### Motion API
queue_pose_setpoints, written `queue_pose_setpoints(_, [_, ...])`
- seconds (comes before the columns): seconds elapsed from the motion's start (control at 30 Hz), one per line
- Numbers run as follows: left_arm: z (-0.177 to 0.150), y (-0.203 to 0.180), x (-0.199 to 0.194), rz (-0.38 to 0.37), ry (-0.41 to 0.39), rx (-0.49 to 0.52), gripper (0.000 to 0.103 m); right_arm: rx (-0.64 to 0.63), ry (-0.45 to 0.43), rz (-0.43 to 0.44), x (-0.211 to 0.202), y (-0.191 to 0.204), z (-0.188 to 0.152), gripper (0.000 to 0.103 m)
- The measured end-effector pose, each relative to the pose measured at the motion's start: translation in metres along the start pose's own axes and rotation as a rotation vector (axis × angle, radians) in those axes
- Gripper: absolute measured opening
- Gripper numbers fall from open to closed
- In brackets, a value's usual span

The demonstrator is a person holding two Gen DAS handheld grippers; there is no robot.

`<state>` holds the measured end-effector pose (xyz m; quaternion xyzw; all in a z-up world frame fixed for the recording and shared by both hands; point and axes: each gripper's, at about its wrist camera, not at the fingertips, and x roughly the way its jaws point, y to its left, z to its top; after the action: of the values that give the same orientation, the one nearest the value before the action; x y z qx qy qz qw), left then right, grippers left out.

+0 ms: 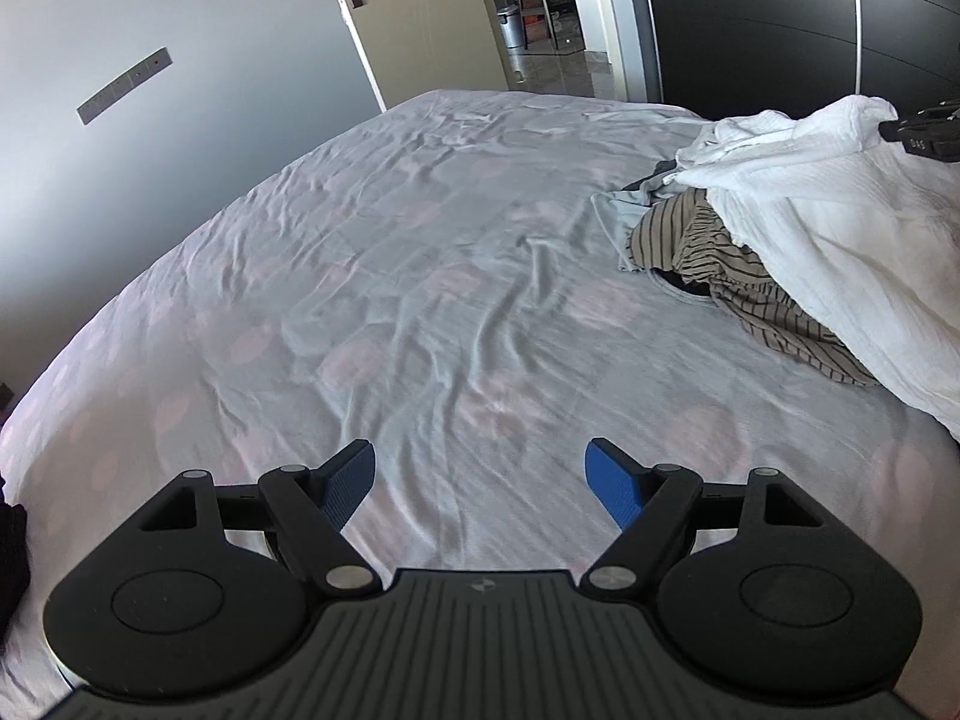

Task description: Fold clothes

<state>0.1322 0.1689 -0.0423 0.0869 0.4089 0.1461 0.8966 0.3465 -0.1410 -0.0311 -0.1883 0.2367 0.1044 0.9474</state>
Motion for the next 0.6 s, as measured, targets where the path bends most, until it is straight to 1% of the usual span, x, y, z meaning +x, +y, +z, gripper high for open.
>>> queue_pose_setpoints(0.07, [-0.004, 0.010, -0.008, 0.021, -0.006, -0.016, 0.091, -0.005, -0.045, 0.001, -0.013, 0.000, 0.014, 0.005])
queue_pose_setpoints(0.2, [-0.010, 0.032, -0.028, 0.058, -0.022, -0.058, 0.091, 0.000, -0.155, 0.033, -0.055, 0.007, 0.054, 0.005])
queue_pose_setpoints(0.3, [-0.012, 0.049, -0.050, 0.073, -0.053, -0.087, 0.088, 0.000, -0.235, 0.097, -0.094, 0.021, 0.090, 0.004])
queue_pose_setpoints(0.43, [-0.018, 0.080, -0.090, 0.111, -0.127, -0.140, 0.088, -0.008, -0.337, 0.171, -0.153, 0.050, 0.141, 0.005])
queue_pose_setpoints(0.6, [-0.031, 0.121, -0.141, 0.164, -0.207, -0.193, 0.087, -0.016, -0.417, 0.329, -0.223, 0.110, 0.181, 0.005])
